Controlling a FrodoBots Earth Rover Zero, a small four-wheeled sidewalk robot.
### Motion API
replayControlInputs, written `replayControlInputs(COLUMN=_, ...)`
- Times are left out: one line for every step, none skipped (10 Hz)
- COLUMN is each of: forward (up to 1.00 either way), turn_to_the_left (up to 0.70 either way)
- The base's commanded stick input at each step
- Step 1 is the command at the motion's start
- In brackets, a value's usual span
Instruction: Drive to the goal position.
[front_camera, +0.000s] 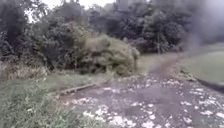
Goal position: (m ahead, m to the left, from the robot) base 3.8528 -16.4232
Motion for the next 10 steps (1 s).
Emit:
replayControlInputs(forward=0.45, turn_to_the_left=-0.27)
replayControlInputs(forward=0.45, turn_to_the_left=-0.27)
replayControlInputs(forward=0.45, turn_to_the_left=-0.27)
replayControlInputs(forward=0.45, turn_to_the_left=-0.27)
replayControlInputs(forward=0.45, turn_to_the_left=-0.27)
replayControlInputs(forward=0.45, turn_to_the_left=-0.27)
replayControlInputs(forward=0.45, turn_to_the_left=-0.27)
replayControlInputs(forward=0.45, turn_to_the_left=-0.27)
replayControlInputs(forward=0.45, turn_to_the_left=-0.27)
replayControlInputs(forward=0.45, turn_to_the_left=-0.27)
